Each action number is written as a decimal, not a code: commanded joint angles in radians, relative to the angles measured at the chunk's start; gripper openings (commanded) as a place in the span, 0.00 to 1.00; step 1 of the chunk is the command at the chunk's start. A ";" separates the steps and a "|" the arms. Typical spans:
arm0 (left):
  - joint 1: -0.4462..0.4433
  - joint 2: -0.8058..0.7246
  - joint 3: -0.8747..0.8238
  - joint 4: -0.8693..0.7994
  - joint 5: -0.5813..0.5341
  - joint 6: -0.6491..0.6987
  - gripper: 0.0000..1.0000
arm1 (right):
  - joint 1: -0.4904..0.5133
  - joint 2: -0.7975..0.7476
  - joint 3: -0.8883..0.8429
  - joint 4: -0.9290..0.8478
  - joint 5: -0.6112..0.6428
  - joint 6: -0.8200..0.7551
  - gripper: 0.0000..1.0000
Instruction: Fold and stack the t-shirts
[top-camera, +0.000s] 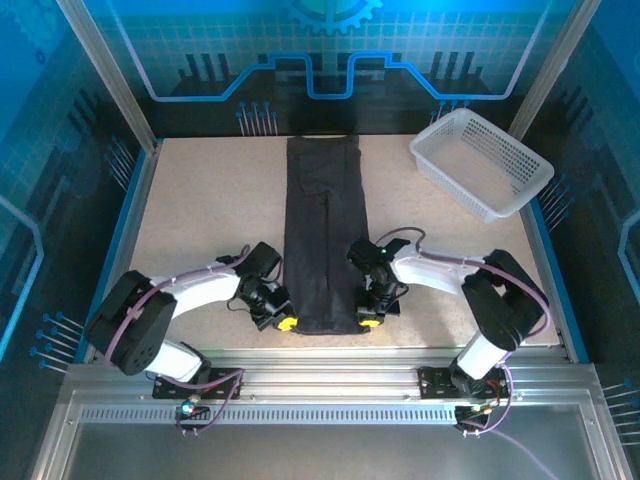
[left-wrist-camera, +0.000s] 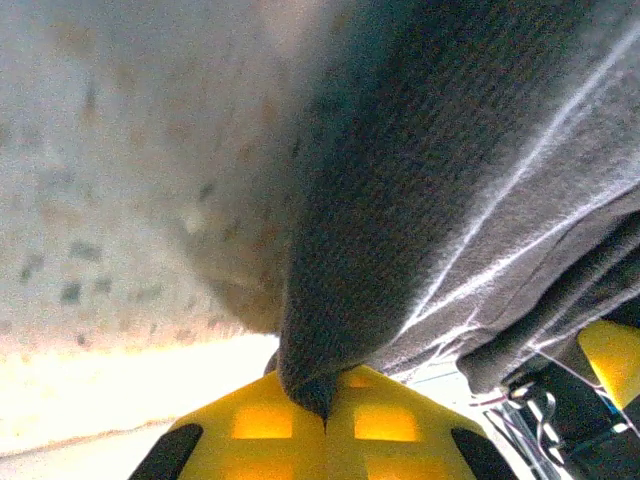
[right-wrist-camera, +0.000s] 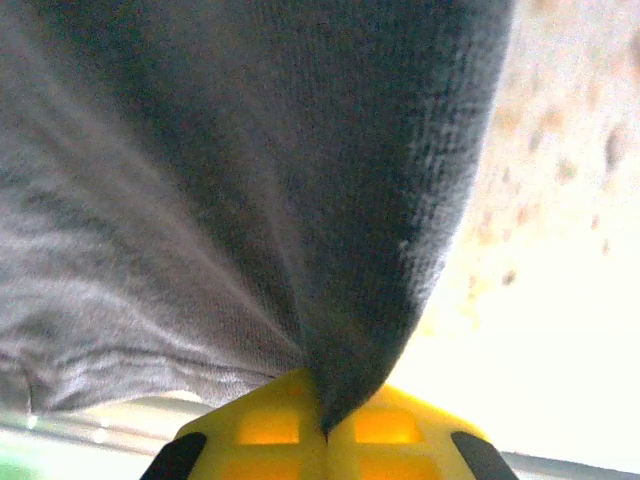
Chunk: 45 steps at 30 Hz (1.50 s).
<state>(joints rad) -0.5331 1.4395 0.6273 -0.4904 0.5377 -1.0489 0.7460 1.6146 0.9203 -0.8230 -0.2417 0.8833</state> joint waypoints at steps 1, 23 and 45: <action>-0.025 -0.104 -0.016 0.000 0.046 -0.073 0.00 | 0.026 -0.090 -0.020 -0.083 -0.036 0.022 0.00; 0.271 0.274 0.632 0.181 -0.076 -0.009 0.00 | -0.348 0.338 0.817 -0.190 0.015 -0.137 0.00; 0.361 0.701 1.017 0.171 -0.047 0.018 0.11 | -0.450 0.789 1.283 -0.208 -0.045 -0.159 0.22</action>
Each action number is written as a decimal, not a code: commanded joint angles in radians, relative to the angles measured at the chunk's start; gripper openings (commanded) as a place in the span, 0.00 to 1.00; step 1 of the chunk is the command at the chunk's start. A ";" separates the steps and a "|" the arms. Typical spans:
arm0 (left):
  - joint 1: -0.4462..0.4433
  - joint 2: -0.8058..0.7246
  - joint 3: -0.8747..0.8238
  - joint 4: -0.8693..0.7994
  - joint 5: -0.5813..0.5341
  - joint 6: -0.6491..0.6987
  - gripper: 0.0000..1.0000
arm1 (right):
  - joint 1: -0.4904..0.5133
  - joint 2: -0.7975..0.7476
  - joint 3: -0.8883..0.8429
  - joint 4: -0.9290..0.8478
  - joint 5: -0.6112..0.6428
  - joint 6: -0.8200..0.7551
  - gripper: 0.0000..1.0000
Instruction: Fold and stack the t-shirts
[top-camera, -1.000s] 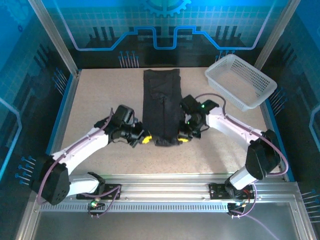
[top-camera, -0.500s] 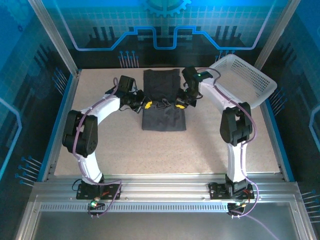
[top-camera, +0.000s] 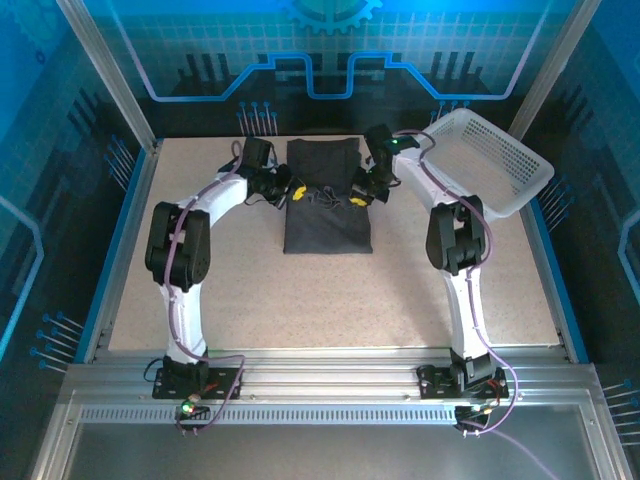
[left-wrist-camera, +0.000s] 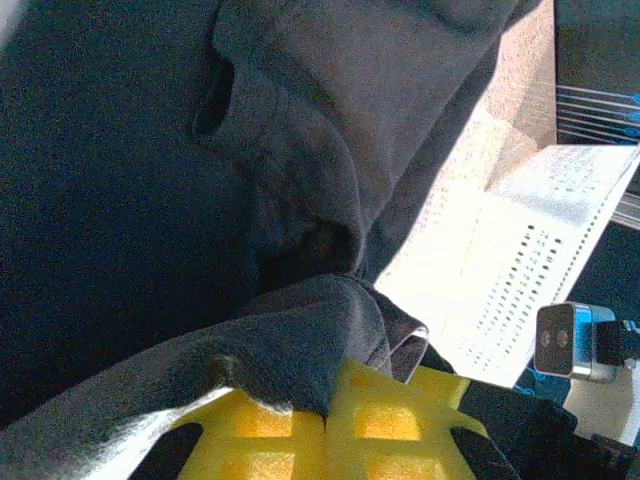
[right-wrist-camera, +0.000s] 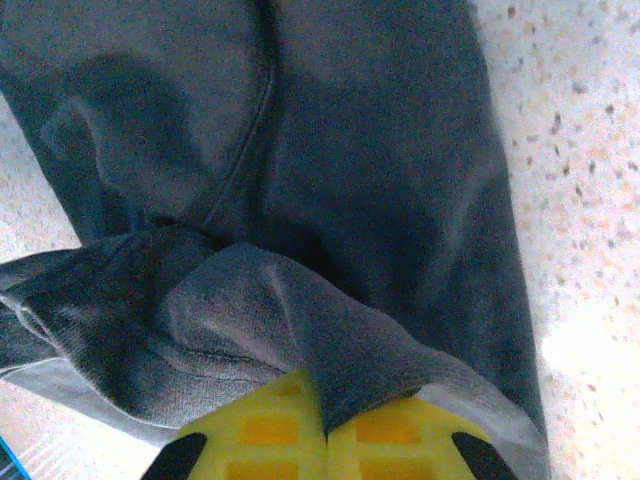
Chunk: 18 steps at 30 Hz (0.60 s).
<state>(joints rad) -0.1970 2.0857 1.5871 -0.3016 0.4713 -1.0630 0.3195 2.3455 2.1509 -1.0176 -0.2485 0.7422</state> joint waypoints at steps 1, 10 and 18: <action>0.028 0.070 0.074 -0.025 0.016 0.039 0.26 | -0.028 0.069 0.070 -0.013 -0.044 -0.026 0.35; 0.037 -0.188 -0.176 -0.021 -0.087 0.070 0.53 | -0.063 -0.137 -0.047 0.008 0.022 -0.114 0.72; -0.007 -0.384 -0.680 0.264 -0.062 -0.199 0.54 | -0.024 -0.453 -0.657 0.249 -0.008 -0.001 0.72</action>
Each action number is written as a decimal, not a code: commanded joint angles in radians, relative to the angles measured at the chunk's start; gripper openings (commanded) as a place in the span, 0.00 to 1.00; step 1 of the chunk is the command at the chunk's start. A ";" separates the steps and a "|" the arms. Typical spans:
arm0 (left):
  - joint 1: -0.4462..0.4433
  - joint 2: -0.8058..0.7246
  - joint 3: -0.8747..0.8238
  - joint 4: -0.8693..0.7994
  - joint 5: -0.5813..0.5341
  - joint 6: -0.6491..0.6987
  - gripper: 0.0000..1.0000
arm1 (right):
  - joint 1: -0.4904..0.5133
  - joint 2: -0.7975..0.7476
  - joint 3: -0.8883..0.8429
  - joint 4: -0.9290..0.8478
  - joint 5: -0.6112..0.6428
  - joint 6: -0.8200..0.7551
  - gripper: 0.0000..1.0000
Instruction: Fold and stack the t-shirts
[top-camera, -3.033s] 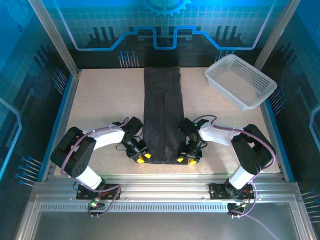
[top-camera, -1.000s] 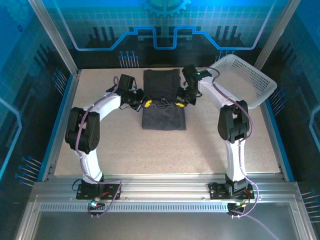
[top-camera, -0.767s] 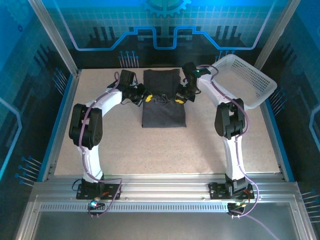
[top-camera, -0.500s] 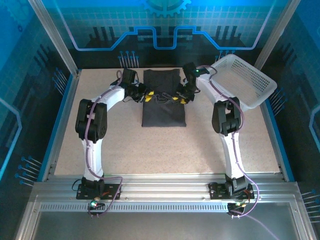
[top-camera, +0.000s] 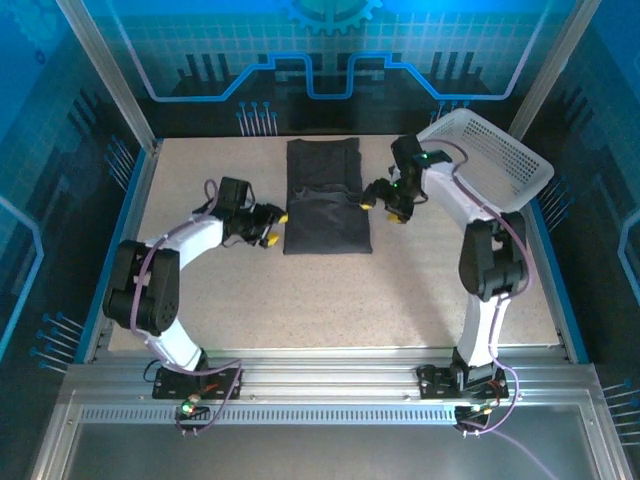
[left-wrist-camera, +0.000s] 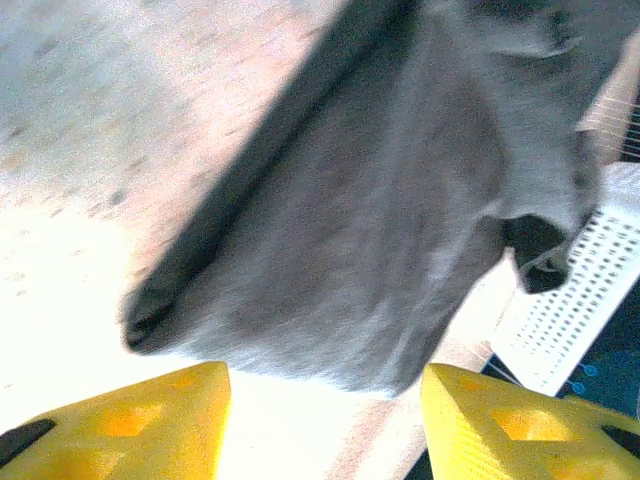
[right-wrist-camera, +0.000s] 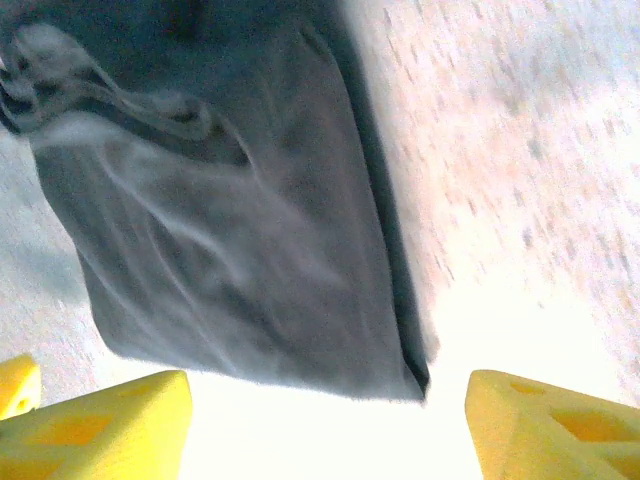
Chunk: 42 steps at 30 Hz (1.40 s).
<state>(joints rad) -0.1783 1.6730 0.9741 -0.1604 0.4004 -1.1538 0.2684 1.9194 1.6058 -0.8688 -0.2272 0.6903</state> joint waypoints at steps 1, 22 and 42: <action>-0.034 0.044 -0.068 0.139 0.011 -0.119 0.54 | 0.041 -0.031 -0.151 0.121 -0.042 0.067 0.72; -0.059 0.225 0.101 0.075 -0.035 -0.067 0.00 | 0.084 0.209 0.014 0.099 -0.005 0.111 0.12; -0.136 -0.141 -0.166 0.149 -0.092 -0.174 0.00 | 0.117 -0.066 -0.125 0.066 0.009 0.105 0.00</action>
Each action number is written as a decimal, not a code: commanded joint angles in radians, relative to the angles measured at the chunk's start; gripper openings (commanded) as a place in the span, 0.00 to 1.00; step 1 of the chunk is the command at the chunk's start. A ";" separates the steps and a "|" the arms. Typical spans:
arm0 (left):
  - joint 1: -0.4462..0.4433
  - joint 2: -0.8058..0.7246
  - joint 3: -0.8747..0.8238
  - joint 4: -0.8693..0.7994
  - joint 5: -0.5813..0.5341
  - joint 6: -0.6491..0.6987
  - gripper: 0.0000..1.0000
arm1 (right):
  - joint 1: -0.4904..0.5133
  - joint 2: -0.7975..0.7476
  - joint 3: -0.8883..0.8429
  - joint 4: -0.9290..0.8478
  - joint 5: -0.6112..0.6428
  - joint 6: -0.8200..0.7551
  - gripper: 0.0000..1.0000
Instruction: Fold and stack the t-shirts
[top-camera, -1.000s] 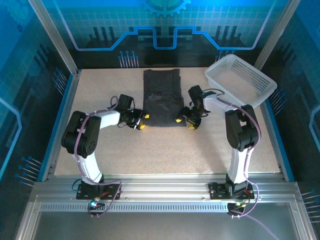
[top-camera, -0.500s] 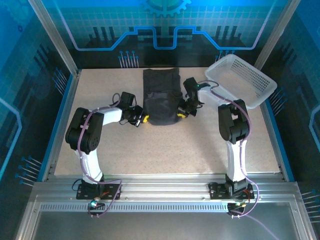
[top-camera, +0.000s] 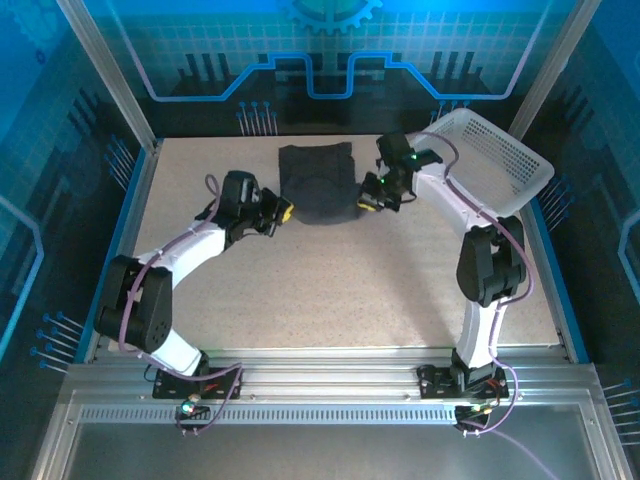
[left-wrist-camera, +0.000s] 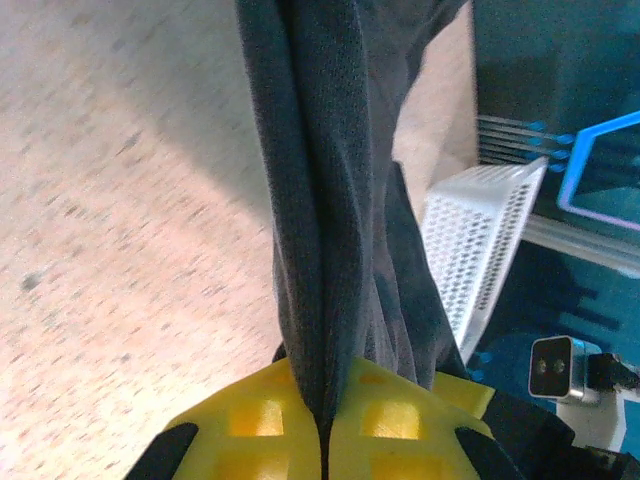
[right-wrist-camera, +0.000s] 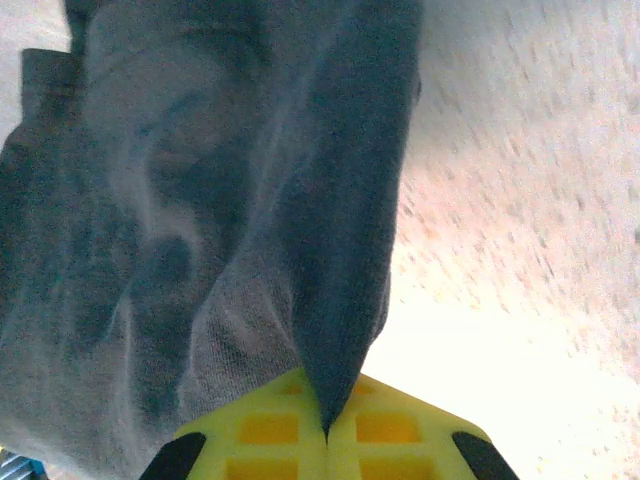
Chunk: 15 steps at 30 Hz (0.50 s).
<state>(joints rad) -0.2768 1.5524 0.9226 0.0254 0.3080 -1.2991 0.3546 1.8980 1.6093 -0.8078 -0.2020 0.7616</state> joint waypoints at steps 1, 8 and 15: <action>-0.052 -0.040 -0.155 -0.035 -0.001 -0.037 0.00 | 0.040 -0.066 -0.171 0.012 -0.013 0.040 0.00; -0.175 -0.258 -0.434 -0.118 -0.016 -0.126 0.00 | 0.159 -0.267 -0.501 0.036 -0.012 0.109 0.00; -0.237 -0.609 -0.489 -0.384 -0.039 -0.177 0.00 | 0.269 -0.482 -0.544 -0.088 0.032 0.210 0.00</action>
<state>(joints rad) -0.5014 1.0504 0.4347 -0.2043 0.3004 -1.4372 0.6064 1.4788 1.0584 -0.8185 -0.1978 0.9054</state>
